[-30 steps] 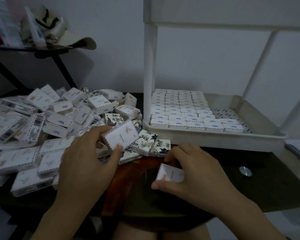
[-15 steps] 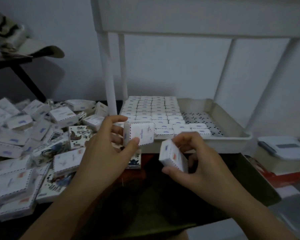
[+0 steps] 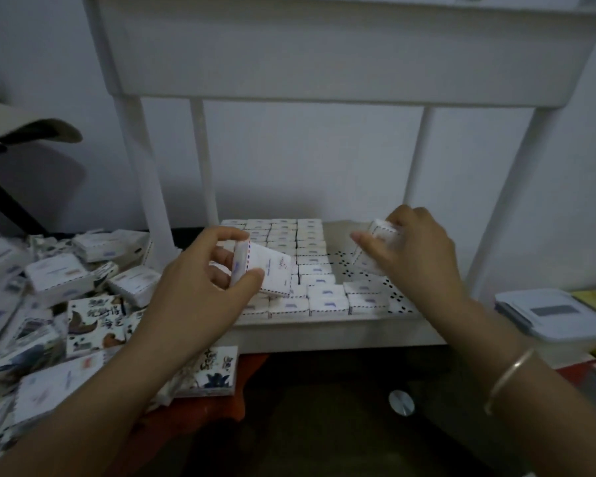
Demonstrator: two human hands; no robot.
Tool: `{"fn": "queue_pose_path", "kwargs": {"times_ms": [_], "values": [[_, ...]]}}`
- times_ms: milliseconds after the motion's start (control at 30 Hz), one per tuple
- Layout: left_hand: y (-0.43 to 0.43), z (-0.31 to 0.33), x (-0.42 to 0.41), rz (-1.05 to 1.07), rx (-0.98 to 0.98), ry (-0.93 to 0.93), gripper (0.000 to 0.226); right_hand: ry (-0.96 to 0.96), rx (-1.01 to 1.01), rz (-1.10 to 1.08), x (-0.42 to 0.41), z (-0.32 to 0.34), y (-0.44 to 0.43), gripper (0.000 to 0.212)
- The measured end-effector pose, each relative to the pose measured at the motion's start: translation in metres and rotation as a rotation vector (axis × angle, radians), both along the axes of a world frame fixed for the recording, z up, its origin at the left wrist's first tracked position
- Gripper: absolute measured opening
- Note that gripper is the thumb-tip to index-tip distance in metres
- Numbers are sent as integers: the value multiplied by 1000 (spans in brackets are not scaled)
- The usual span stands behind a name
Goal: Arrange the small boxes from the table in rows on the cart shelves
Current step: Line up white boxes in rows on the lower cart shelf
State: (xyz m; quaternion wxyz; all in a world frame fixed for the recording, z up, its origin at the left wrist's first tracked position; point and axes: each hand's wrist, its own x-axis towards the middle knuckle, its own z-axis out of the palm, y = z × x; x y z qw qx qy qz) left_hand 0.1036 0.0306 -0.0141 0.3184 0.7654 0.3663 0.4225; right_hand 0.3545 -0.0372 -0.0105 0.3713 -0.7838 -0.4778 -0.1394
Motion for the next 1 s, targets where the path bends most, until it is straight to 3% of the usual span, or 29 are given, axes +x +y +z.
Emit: {"fn": "queue_pose_path", "kwargs": {"times_ms": [100, 267, 500, 667, 767, 900, 1000], "values": [[4, 7, 9, 14, 23, 12, 34, -146, -155, 38, 0, -7, 15, 56], [17, 18, 28, 10, 24, 44, 19, -44, -352, 208, 2, -15, 21, 51], [34, 33, 69, -154, -381, -93, 45, 270, -359, 322, 13, -24, 15, 65], [37, 31, 107, -214, -405, -72, 51, 322, -267, 293, 14, -22, 14, 39], [37, 28, 130, -164, -176, 135, 54, 362, -238, 242, 15, -26, 16, 35], [39, 24, 154, -15, 165, 560, 69, 334, -249, 217, 17, -27, 16, 31], [43, 23, 162, 32, 266, 781, 73, 296, -260, 226, 16, -25, 15, 25]]}}
